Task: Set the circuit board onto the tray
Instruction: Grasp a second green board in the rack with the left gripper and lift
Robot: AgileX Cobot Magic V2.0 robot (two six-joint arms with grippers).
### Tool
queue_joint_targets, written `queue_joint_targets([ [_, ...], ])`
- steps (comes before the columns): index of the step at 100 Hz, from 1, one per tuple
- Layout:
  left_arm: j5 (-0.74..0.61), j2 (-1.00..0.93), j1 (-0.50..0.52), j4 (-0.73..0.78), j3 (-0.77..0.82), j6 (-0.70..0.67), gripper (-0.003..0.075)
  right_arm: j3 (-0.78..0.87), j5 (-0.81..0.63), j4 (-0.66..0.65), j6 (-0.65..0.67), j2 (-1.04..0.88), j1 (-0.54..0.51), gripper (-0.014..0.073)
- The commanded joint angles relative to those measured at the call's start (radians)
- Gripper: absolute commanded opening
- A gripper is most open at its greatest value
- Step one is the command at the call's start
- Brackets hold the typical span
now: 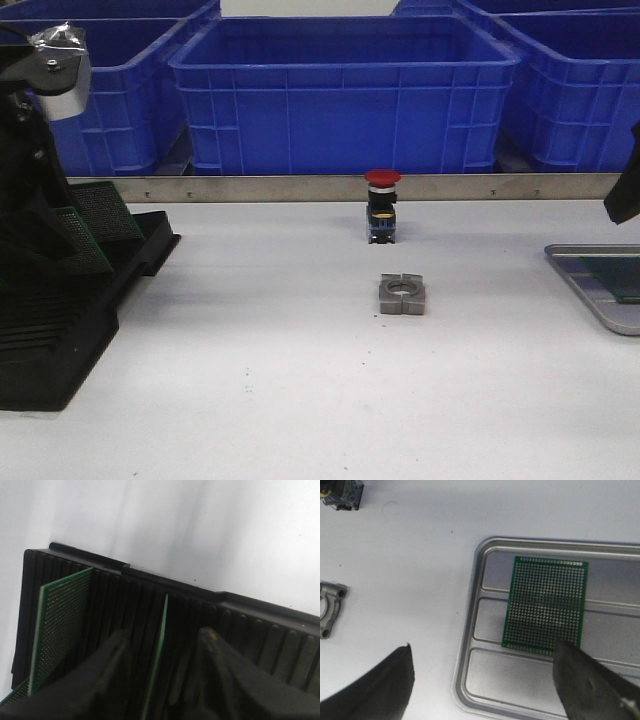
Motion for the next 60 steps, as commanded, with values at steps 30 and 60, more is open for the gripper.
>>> queue_joint_targets([
  [30,0.0,-0.049,-0.001,-0.023,-0.036,-0.008,-0.0017,-0.021,0.012,0.024,-0.003,-0.03,-0.008,0.0591],
  [60,0.145,-0.167,-0.035,-0.058,-0.093,-0.008,-0.0017,-0.05,0.064,0.024,-0.025,-0.063,-0.008,0.0591],
])
